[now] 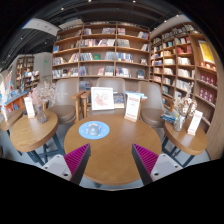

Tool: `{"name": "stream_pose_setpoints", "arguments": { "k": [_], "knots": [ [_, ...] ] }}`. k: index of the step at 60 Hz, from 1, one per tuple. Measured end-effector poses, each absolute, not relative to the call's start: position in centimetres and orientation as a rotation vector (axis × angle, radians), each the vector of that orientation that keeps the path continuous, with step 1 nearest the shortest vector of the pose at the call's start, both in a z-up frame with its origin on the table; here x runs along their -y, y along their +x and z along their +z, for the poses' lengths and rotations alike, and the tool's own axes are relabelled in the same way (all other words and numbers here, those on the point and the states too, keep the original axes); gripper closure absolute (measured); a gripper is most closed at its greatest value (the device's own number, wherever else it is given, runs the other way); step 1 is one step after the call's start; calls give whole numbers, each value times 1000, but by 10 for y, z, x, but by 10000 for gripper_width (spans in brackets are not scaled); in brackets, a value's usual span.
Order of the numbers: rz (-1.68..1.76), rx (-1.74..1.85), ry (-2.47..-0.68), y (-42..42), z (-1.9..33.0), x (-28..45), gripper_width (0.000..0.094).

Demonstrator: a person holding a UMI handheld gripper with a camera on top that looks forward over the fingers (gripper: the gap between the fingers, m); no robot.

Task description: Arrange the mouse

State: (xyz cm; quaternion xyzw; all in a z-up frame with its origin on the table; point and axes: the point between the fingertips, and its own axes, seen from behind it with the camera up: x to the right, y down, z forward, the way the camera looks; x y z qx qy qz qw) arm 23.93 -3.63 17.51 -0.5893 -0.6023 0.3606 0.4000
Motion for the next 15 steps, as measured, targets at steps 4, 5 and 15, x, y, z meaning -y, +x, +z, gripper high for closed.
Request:
{"name": "stream_pose_setpoints", "arguments": {
  "k": [4, 5, 15],
  "knots": [
    [916, 1523, -1497, 251, 172, 32, 84],
    [916, 1523, -1497, 253, 172, 30, 84],
    [891, 1516, -1492, 266, 168, 18, 83]
  ]
}}
